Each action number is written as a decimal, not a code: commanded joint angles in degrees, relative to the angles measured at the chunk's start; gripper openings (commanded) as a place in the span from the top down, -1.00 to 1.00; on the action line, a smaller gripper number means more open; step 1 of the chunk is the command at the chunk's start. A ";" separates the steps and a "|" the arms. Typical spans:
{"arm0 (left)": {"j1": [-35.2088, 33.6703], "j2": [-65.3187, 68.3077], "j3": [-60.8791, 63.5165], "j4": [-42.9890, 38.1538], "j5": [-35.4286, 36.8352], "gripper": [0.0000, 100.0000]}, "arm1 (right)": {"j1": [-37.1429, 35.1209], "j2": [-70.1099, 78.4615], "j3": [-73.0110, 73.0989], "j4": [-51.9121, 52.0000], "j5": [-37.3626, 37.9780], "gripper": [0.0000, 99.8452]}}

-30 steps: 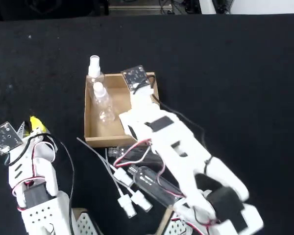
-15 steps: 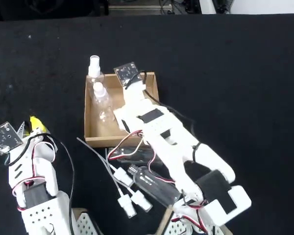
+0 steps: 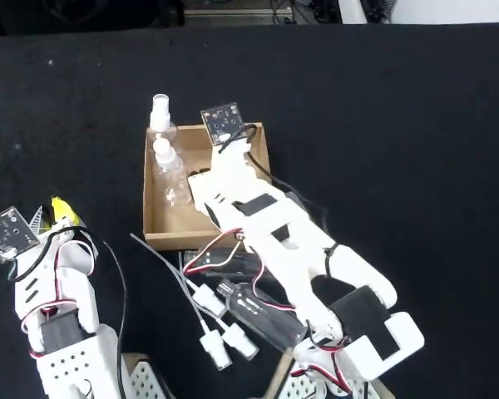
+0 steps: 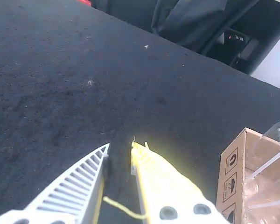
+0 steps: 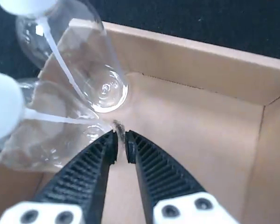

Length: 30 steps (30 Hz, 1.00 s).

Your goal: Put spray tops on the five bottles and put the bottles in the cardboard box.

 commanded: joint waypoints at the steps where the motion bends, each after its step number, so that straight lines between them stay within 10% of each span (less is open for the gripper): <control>1: 0.66 0.18 1.27 0.18 -0.18 0.87 | -0.88 -0.48 0.04 -1.85 -0.53 0.98; 30: 0.66 0.18 1.27 0.18 -0.18 0.87 | -3.69 -0.04 1.01 -4.75 -0.88 0.98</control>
